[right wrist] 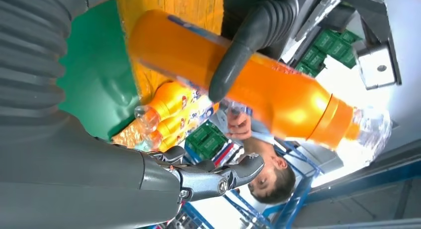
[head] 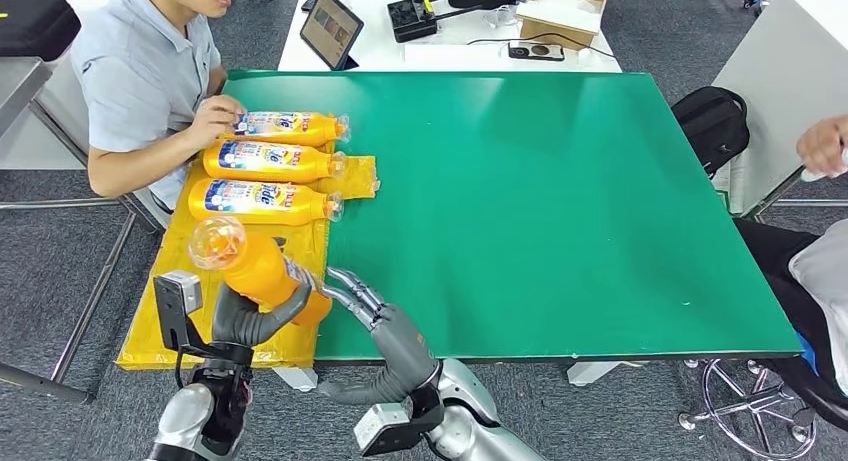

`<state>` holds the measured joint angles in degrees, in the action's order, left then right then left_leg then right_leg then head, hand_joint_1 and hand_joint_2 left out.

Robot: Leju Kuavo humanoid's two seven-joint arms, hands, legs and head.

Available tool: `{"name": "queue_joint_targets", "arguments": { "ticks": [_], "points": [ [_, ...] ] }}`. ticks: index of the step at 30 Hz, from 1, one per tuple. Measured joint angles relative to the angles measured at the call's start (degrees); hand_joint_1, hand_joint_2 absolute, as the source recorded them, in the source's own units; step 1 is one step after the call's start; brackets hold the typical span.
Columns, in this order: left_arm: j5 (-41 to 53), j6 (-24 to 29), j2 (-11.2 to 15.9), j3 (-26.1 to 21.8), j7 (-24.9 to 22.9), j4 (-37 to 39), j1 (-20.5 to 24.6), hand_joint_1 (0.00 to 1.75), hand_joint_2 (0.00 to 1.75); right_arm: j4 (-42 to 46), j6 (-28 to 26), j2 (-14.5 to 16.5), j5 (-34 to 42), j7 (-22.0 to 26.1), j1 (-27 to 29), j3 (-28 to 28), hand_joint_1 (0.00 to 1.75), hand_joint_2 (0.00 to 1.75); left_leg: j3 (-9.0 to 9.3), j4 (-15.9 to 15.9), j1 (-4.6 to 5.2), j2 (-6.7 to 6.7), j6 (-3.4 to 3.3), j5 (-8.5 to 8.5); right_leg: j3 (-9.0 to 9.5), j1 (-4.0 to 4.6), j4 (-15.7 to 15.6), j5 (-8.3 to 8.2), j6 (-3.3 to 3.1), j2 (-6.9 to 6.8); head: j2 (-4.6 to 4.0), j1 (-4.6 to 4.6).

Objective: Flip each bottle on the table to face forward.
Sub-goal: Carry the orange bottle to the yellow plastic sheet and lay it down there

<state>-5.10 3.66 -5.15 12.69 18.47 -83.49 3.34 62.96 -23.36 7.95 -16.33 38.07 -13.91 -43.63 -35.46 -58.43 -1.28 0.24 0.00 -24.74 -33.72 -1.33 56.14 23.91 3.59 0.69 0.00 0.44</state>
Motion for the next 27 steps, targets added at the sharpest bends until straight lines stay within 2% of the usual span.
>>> {"name": "queue_joint_targets", "arguments": {
  "ticks": [6,10,12,20,27],
  "points": [
    [7.71,4.06,0.06,-0.12,1.32,0.05,1.18,1.75,1.75,4.15,-1.06,-1.38,0.41,0.00,1.16,-0.01,0.00,1.75,0.00,0.00,0.00,0.00,0.00,0.00,0.00,0.00,0.00,0.00,0.00,0.00,0.00,0.01],
    [26.32,10.72,0.38,0.95,0.87,1.18,3.64,1.75,1.75,9.52,-2.24,-2.17,1.41,0.01,2.68,0.21,0.00,1.75,-0.02,-0.01,0.00,0.04,0.00,0.01,-0.02,-0.01,0.00,0.00,0.00,-0.03,0.00,0.02],
    [35.83,11.51,0.69,1.88,-0.28,2.86,6.29,1.75,1.75,13.30,-2.59,-2.29,2.40,0.01,3.86,1.01,0.00,1.75,-0.02,-0.01,0.00,0.08,-0.01,0.01,-0.02,-0.01,0.00,0.00,0.00,-0.06,0.00,0.01],
    [51.72,11.40,0.85,4.58,-5.32,20.25,20.77,1.75,1.75,24.71,-0.75,-0.73,7.65,0.00,7.64,6.55,0.00,1.75,0.02,-0.01,0.00,0.02,0.05,0.13,0.00,-0.01,0.01,-0.06,0.01,-0.05,0.00,0.02],
    [63.09,13.51,0.86,6.74,-10.41,37.00,30.45,1.75,1.75,28.09,1.43,0.74,9.58,0.00,9.91,9.13,0.00,1.75,0.01,-0.01,0.00,0.02,0.06,0.14,-0.01,0.00,0.07,-0.06,0.01,-0.04,0.00,0.01]
  ]
}}
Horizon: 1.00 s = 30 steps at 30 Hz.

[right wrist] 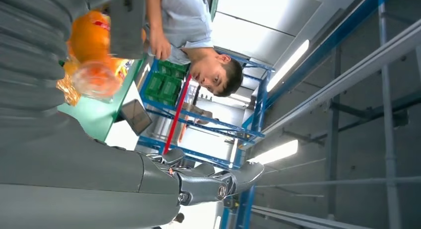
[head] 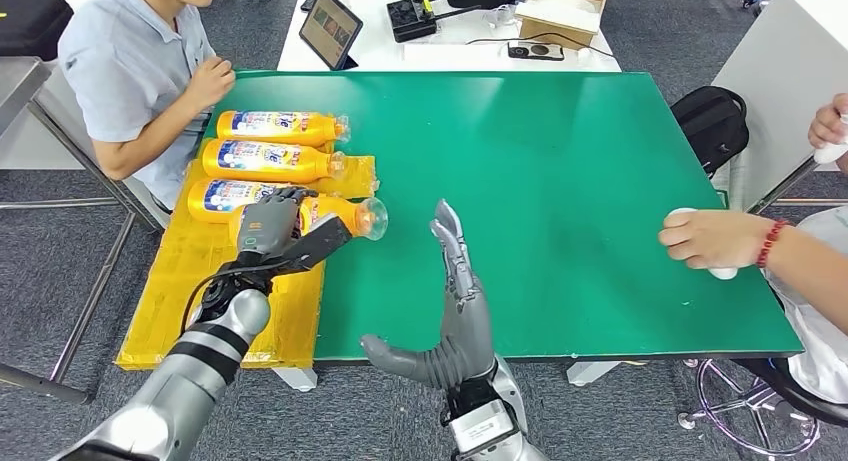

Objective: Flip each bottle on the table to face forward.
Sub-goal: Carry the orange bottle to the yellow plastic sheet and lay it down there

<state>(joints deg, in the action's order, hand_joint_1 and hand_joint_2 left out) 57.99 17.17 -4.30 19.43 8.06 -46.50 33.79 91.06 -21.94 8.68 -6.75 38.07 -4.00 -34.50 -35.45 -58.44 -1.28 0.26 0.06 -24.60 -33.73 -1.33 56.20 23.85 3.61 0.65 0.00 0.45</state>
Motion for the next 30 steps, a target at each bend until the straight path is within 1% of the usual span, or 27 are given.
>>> {"name": "queue_joint_targets", "arguments": {
  "ticks": [5,11,14,21,25,27,28,30],
  "points": [
    [9.84,1.59,0.28,2.82,-5.41,9.30,3.89,1.75,1.75,0.26,1.12,1.02,0.54,0.00,1.27,1.42,0.00,1.75,-0.02,0.00,0.00,0.00,0.00,0.00,0.00,0.00,0.00,0.00,0.00,0.00,0.00,-0.02],
    [13.70,0.54,1.03,3.66,-9.49,17.08,6.76,1.75,1.75,-0.25,1.33,1.55,1.20,0.01,2.58,2.74,0.00,1.75,-0.02,0.00,0.00,0.00,0.00,0.00,0.00,0.00,0.02,0.00,0.00,0.00,0.00,-0.01],
    [15.08,-1.46,1.84,3.70,-10.90,19.66,7.99,1.75,1.75,-0.75,1.47,1.56,1.42,0.01,2.95,3.23,0.00,1.75,-0.02,0.00,0.00,0.00,0.00,0.00,0.00,0.00,0.04,0.00,0.00,-0.01,0.00,-0.01],
    [16.53,-8.89,3.51,3.68,-12.62,23.10,10.93,1.75,1.75,-2.16,3.94,2.10,2.22,0.00,3.37,5.08,0.00,1.75,-0.02,0.00,-0.01,0.01,0.01,0.00,0.00,0.00,0.07,0.01,0.00,-0.01,0.00,-0.01],
    [16.19,-10.81,3.83,3.57,-12.88,24.21,12.00,1.75,1.75,-2.85,4.58,2.64,2.46,0.01,3.36,5.88,0.00,1.75,-0.02,0.00,-0.01,0.00,0.01,0.01,0.00,0.00,0.08,0.01,0.00,-0.01,0.00,0.00],
    [16.07,-11.03,3.92,3.57,-12.89,24.55,12.26,1.64,1.75,-3.14,4.69,2.82,2.47,0.00,3.36,6.14,0.00,1.75,-0.02,0.00,-0.01,0.01,0.02,0.01,0.00,0.00,0.08,0.01,0.00,-0.01,0.00,0.01],
    [16.02,-11.10,3.95,3.57,-12.89,24.69,12.37,1.45,1.75,-3.27,4.72,2.89,2.47,0.00,3.36,6.24,0.00,1.75,-0.02,0.00,-0.01,0.01,0.02,0.01,0.00,0.00,0.08,0.01,0.00,-0.01,0.00,0.00],
    [15.75,-11.18,3.96,3.53,-12.63,24.88,12.49,0.70,1.75,-3.51,4.81,2.96,2.46,0.00,3.36,6.40,0.00,1.75,-0.02,0.00,0.00,0.01,0.02,0.01,0.00,0.00,0.08,0.01,0.00,-0.01,0.00,0.01]
  ]
}}
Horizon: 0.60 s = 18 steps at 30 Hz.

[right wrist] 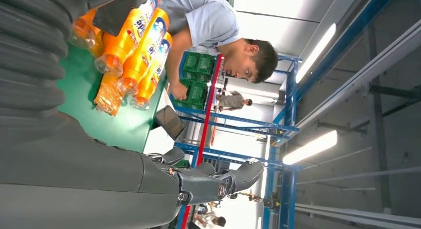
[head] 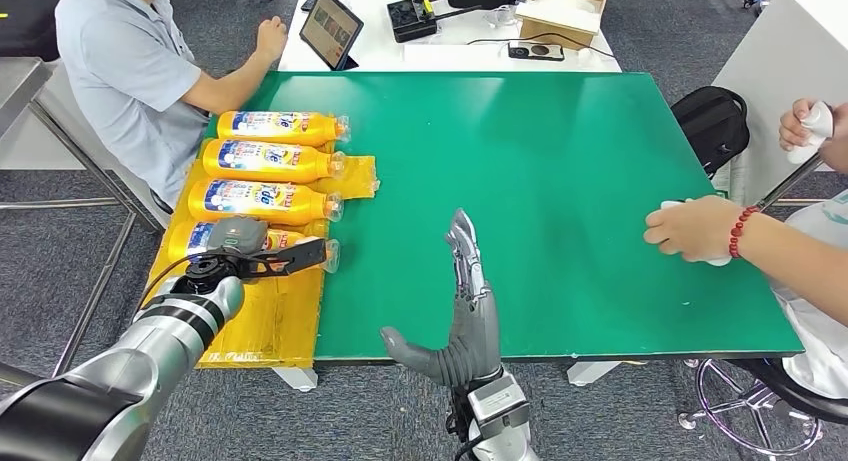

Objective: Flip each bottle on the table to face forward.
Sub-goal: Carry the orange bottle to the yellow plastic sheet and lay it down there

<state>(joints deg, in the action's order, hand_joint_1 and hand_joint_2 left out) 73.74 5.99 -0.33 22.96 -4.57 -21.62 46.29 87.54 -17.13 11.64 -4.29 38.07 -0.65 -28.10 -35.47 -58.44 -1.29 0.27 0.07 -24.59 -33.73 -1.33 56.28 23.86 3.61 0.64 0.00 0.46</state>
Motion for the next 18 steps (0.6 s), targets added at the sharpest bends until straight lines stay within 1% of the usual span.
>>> {"name": "queue_joint_targets", "arguments": {
  "ticks": [1,2,3,7,13,18],
  "points": [
    [-0.37,-0.17,0.01,-0.09,0.44,0.05,0.03,0.33,1.75,-0.12,0.10,0.02,-0.01,0.00,0.00,0.06,0.00,1.75,0.00,0.00,0.00,0.00,0.00,0.00,0.00,0.00,0.00,0.00,0.00,0.00,0.00,0.00],
    [-1.14,-0.59,0.01,-0.34,1.35,0.11,0.07,0.08,1.75,-0.24,0.27,0.02,-0.01,0.00,0.00,0.12,0.00,1.75,0.00,0.00,0.00,0.00,0.00,0.00,0.00,0.00,0.00,0.00,0.00,0.00,0.00,0.00],
    [-2.25,-1.28,0.02,-0.78,2.69,0.16,0.13,0.01,1.75,-0.37,0.45,0.03,-0.01,0.01,0.00,0.16,0.00,1.75,0.00,0.00,0.00,0.00,0.00,0.00,0.00,0.00,0.00,0.00,0.00,0.00,0.00,0.00],
    [-8.14,-4.95,-0.01,-3.63,9.09,0.26,0.33,0.00,1.75,-0.97,1.33,0.04,0.26,0.01,-0.05,0.37,0.00,0.00,0.00,0.00,0.00,0.02,0.00,0.00,0.01,0.00,0.00,0.00,0.00,-0.01,0.00,0.00],
    [-17.23,-9.92,-0.34,-9.57,15.42,0.25,0.34,0.00,1.75,-2.21,2.27,0.39,0.94,0.01,-0.07,0.74,0.00,0.00,0.02,0.00,0.00,0.02,0.00,0.01,0.03,0.00,0.00,0.00,0.00,-0.01,0.00,0.00],
    [-21.72,-10.84,-0.39,-12.97,18.95,-0.47,0.14,0.00,1.75,-2.86,1.42,0.78,0.91,0.00,-0.17,1.08,0.00,0.00,0.03,0.00,0.00,0.02,0.01,0.02,0.04,0.00,0.01,0.00,0.00,-0.01,0.00,0.00]
  ]
}}
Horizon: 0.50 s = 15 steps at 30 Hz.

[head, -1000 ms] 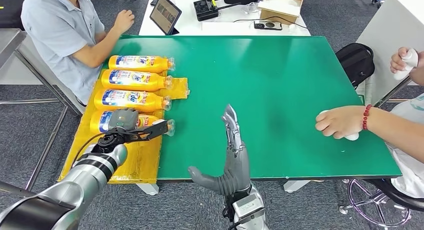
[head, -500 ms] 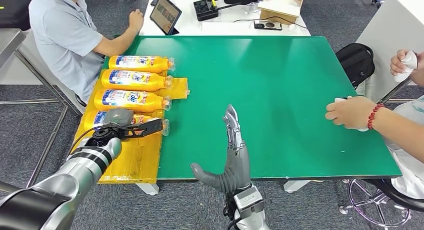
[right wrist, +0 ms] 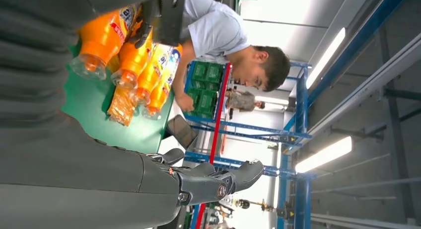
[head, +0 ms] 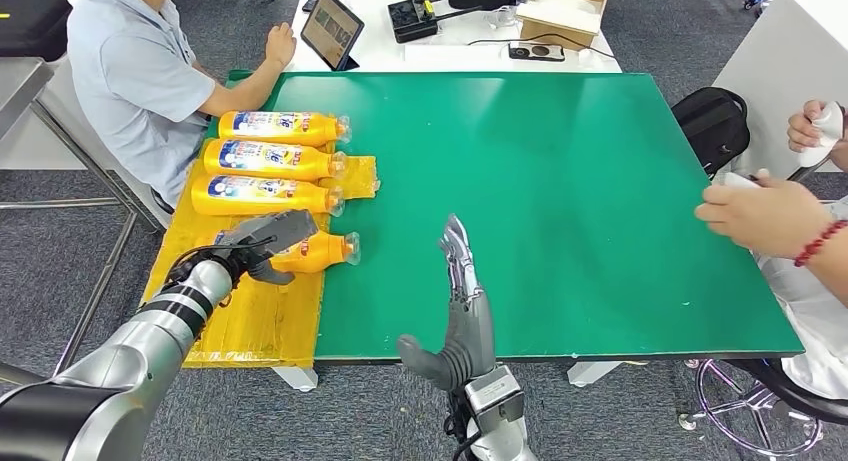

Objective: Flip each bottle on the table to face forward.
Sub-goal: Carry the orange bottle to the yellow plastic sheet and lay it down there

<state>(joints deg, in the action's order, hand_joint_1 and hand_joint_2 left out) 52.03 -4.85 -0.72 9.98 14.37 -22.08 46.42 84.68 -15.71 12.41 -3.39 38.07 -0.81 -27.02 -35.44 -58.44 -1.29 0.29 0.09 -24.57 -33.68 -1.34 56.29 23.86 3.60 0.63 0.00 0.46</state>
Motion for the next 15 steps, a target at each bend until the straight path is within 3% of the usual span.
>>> {"name": "queue_joint_targets", "arguments": {
  "ticks": [9,15],
  "points": [
    [-6.79,0.95,0.13,-3.12,4.71,-4.13,-2.65,0.00,1.75,-0.61,-1.32,0.50,0.94,0.01,-0.34,0.85,0.00,0.00,-0.02,0.00,0.00,-0.01,0.01,0.01,-0.02,0.00,0.01,0.00,0.00,0.01,0.00,0.00],
    [-17.76,0.58,0.77,-3.89,7.48,-16.77,-9.00,0.00,1.75,0.15,-3.93,0.75,0.70,0.01,-0.25,1.38,0.00,0.00,-0.03,0.00,0.00,-0.03,0.02,0.00,-0.06,0.00,0.00,0.01,0.00,0.01,0.00,0.00]
  ]
}}
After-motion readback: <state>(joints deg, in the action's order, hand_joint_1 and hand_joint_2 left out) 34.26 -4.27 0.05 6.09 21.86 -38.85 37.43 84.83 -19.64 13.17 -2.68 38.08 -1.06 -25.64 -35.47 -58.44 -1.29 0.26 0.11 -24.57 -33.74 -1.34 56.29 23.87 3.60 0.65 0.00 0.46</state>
